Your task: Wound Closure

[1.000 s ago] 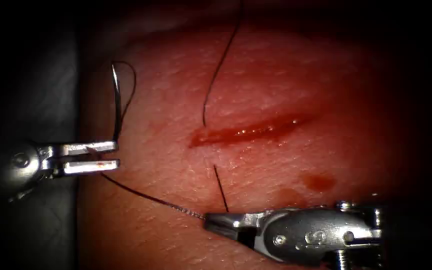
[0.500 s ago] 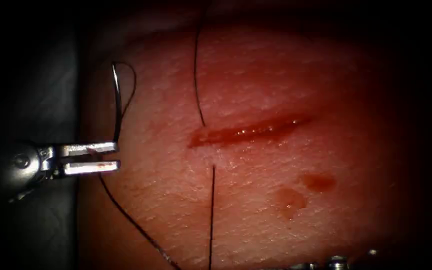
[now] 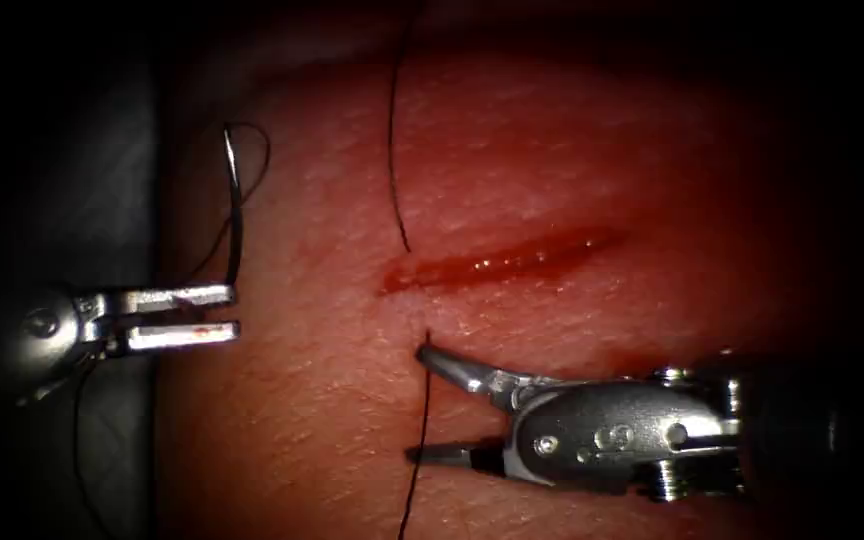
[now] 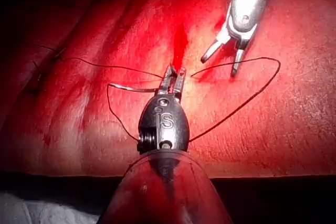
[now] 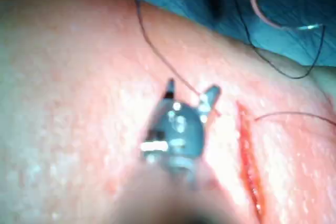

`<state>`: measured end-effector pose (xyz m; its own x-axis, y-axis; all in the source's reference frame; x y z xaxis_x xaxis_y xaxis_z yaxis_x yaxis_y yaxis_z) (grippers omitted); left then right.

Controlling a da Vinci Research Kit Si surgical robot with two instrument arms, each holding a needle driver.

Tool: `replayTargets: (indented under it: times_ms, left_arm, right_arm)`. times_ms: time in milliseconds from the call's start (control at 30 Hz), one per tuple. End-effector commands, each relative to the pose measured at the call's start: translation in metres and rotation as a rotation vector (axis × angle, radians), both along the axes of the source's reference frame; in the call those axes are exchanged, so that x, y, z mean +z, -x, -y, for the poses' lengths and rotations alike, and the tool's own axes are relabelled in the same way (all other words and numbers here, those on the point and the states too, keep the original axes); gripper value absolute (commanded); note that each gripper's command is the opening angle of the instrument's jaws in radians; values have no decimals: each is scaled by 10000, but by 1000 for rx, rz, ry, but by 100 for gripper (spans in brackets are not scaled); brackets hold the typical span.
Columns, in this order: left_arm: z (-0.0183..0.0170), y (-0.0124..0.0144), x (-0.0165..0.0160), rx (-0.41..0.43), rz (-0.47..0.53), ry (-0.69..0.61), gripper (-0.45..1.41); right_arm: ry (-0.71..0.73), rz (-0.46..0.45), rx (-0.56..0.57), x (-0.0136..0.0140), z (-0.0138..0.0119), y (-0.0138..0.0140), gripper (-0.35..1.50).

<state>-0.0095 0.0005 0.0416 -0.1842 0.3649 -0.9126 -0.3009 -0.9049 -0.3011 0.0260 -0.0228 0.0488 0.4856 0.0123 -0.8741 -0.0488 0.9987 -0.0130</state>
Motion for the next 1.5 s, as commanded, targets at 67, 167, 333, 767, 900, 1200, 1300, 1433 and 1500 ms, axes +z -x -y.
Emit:
replayTargets:
  times_ms: [67, 167, 333, 767, 900, 1200, 1300, 1433, 1500]
  left_arm:
    - [2, 6, 8, 1, 1, 0, -45]
    - [2, 6, 8, 0, 1, 1, -45]
    - [2, 6, 9, -1, 2, -4, -45]
    - [3, 6, 9, -1, 2, -4, -45]
    - [3, 6, 9, -2, 2, -4, -45]
    - [4, 7, 9, -2, 1, -3, -45]
    - [4, 7, 9, -2, 1, -3, -45]
    - [4, 7, 9, -2, 1, -2, -45]
    - [4, 7, 9, -2, 1, -3, -45]
  right_arm:
    - [8, 2, 2, 22, 3, -9, 94]
    - [15, 22, -8, 38, -1, -12, 89]
    - [32, 32, -14, 59, -4, -11, 49]
    - [-57, -23, -24, 22, 13, -2, -35]
    - [-70, -30, -29, -6, 28, -4, -35]
    - [-58, -63, -78, -71, 64, -15, -35]
    - [-57, -76, -94, -89, 73, -18, -35]
    - [-45, -81, -105, -103, 77, -21, -35]
    - [-48, -80, -102, -102, 74, -21, -20]
